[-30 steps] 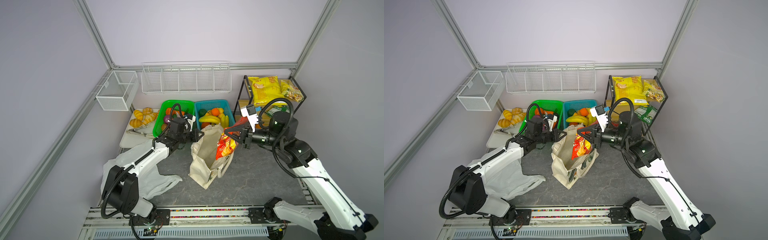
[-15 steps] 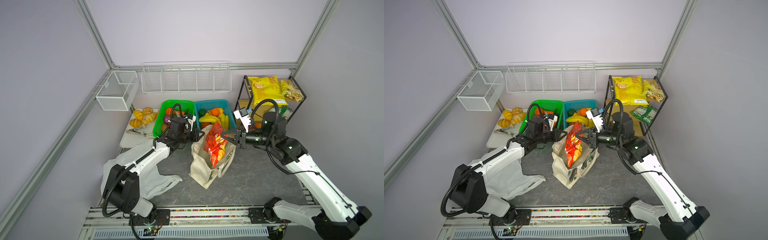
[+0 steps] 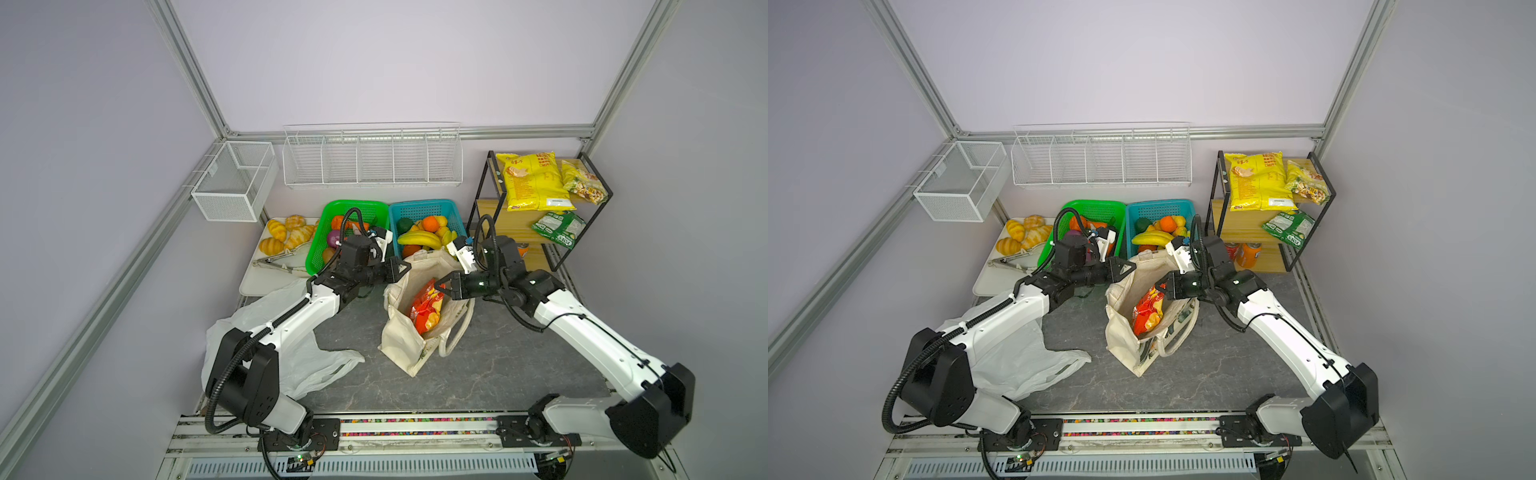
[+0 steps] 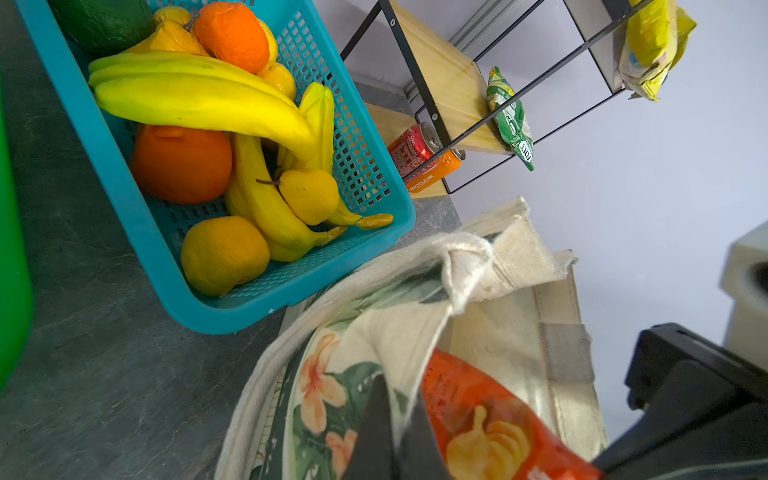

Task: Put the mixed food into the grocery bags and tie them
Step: 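Carry the red chip bag into the tote and open the right gripper, then reach the right gripper to the shelf and grasp the green chip bag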

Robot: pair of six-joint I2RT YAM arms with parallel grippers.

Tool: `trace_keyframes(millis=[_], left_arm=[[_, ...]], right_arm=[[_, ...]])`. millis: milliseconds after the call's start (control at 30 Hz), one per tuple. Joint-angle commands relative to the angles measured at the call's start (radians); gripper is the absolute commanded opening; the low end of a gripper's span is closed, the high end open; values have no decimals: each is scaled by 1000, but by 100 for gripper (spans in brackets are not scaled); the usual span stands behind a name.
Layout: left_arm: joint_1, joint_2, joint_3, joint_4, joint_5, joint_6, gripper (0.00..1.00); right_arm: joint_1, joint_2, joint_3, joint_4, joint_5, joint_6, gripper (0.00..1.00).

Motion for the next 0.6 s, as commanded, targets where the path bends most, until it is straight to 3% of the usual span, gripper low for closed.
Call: trace_keyframes(millis=[0,233,300,367,467,567], left_arm=[[1,-7,-4,96,22,-22,0],[1,4,-7,122,28,-43,0],[1,9,-7,123,30,-43,0],[1,10,-6,120,25,-37,0],[1,12,2,87,0,-18,0],[2,12,4,65,-26,-4,0]], right_arm=[[23,72,28,-3,61,-39,7],[47,136,68,-114,141,-172,13],[47,124,92,-178,235,-217,17],[46,103,117,-220,330,-249,31],[36,26,117,-208,320,-279,59],[14,-86,83,-150,312,-285,73]])
